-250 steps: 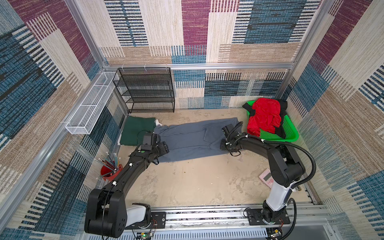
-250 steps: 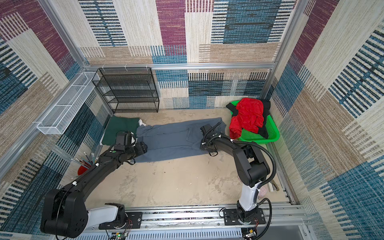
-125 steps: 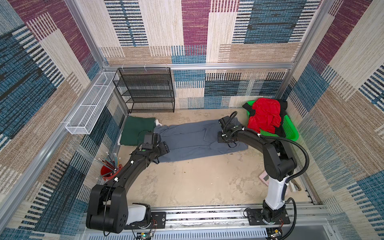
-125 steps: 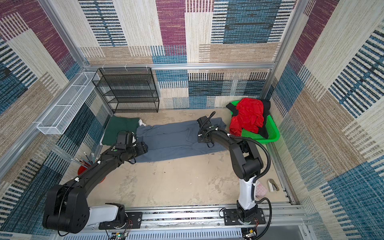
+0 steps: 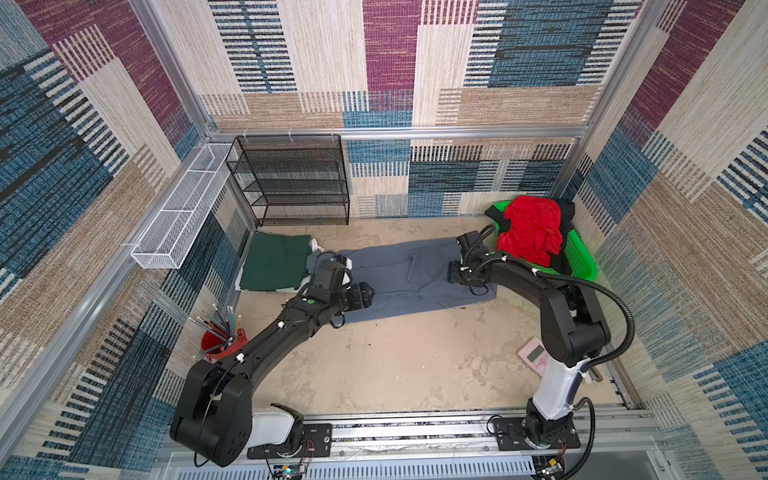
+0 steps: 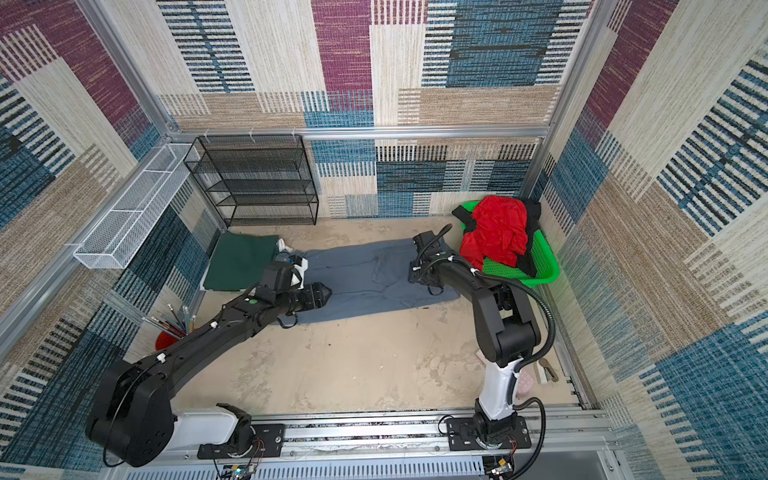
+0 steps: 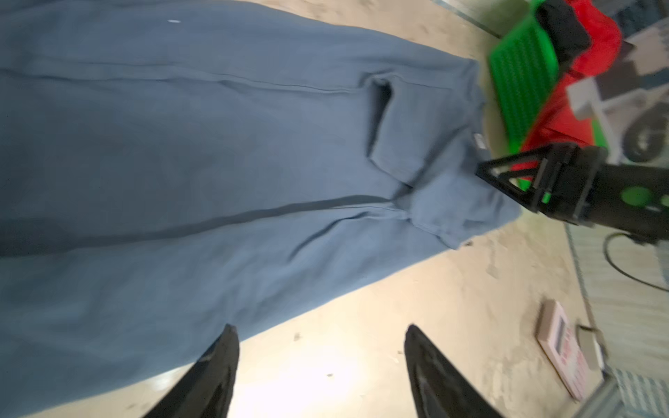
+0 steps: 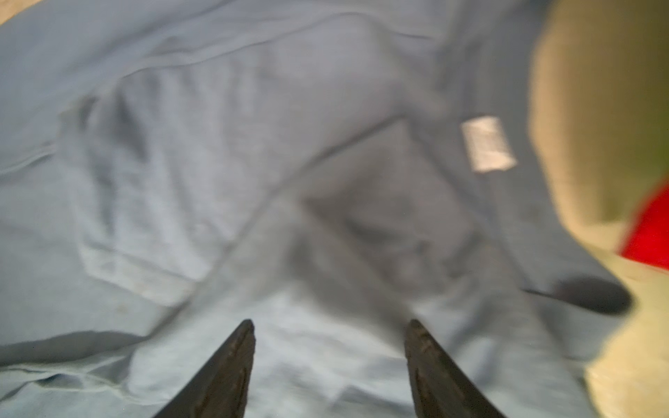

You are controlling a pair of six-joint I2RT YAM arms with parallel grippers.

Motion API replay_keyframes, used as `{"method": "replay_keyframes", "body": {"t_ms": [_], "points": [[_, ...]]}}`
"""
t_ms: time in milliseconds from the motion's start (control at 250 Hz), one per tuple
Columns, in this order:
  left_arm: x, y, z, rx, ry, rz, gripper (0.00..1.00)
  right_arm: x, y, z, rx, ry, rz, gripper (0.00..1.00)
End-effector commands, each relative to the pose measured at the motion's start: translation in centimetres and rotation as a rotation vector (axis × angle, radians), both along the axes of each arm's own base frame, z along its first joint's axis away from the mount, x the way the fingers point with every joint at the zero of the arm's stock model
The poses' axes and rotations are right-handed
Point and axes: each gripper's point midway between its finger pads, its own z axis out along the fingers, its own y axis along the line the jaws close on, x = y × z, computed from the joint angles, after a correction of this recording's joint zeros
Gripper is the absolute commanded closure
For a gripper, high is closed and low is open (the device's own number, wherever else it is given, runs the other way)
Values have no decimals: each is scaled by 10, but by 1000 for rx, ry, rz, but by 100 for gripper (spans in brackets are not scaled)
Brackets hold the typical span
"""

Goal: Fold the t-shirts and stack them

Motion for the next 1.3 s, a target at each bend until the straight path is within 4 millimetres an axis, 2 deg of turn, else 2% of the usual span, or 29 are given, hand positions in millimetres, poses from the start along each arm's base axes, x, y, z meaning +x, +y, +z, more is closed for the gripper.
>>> {"method": "replay_keyframes", "body": {"t_ms": [0, 52, 192, 348, 464, 644, 900, 1052, 1296], "points": [[8, -51, 13, -89, -36, -77, 27, 1, -13, 12, 100, -50, -49, 33], [9, -76, 8, -86, -21, -129, 27, -3, -21, 14, 138, -58, -65, 28], [10, -141, -8, -52, 11, -270, 29, -19, -36, 12, 264, -67, -113, 0], [7, -190, -34, -22, 83, -362, 33, -37, -36, 8, 289, -79, -111, 1], [2, -214, -47, 21, 102, -415, 34, -46, -41, 3, 311, -76, -142, 1], [-6, -234, -71, 85, 149, -459, 41, -54, -42, -1, 388, -86, -168, 2], [-5, -229, -97, 173, 193, -411, 42, -60, -42, -12, 415, -74, -176, 1], [1, -228, -100, 205, 201, -390, 44, -62, -32, -16, 473, -72, -142, 2], [7, -226, -97, 219, 192, -356, 46, -66, -34, -30, 465, -42, -156, 2]]}}
